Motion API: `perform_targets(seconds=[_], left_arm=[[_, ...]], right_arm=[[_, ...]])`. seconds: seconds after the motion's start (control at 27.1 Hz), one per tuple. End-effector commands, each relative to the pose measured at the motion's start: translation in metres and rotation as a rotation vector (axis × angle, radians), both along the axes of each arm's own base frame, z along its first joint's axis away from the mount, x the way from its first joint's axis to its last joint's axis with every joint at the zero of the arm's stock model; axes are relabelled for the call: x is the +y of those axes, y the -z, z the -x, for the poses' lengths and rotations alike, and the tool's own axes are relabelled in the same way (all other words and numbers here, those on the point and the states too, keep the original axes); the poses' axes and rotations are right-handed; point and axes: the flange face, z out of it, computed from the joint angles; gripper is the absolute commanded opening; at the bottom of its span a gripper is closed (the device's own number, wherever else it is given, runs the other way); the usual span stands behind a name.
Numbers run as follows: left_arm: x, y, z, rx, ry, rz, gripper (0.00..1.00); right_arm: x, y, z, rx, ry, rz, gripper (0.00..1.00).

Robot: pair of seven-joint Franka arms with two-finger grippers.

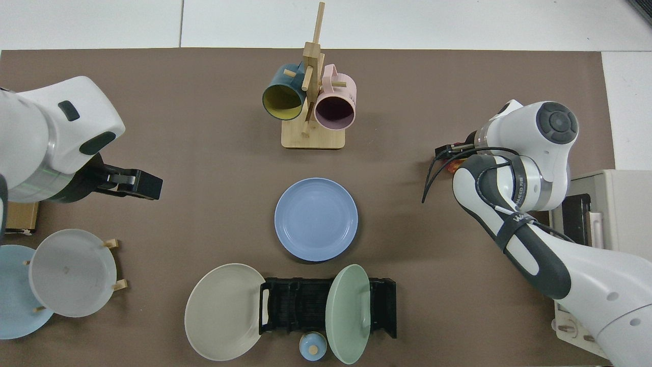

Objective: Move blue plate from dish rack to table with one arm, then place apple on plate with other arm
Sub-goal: 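Withdraw the left gripper while the right gripper lifts the apple, then carry the red apple with the right gripper over the blue plate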

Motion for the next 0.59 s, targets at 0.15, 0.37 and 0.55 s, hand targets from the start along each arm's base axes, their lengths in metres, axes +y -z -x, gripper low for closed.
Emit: perform_targets(seconds=[0.15,0.37,0.55], left_arm=[[0.007,-0.003,0.001,0.015,0.004,-0.007,1.0],[0.009,-0.004,0.0,0.018,-0.013,0.047,1.0],[0.016,-0.004,-0.001,0.02,-0.027,0.043,1.0]], right_arm=[[0.001,-0.006,-0.004,-0.019,-0.023,-0.009,0.0],[0.008,-0.039,-0.006,-0.025,-0.035,-0.016,0.0],[0.032,-0.091,0.005,-0.036,-0.073,-0.025,0.0]])
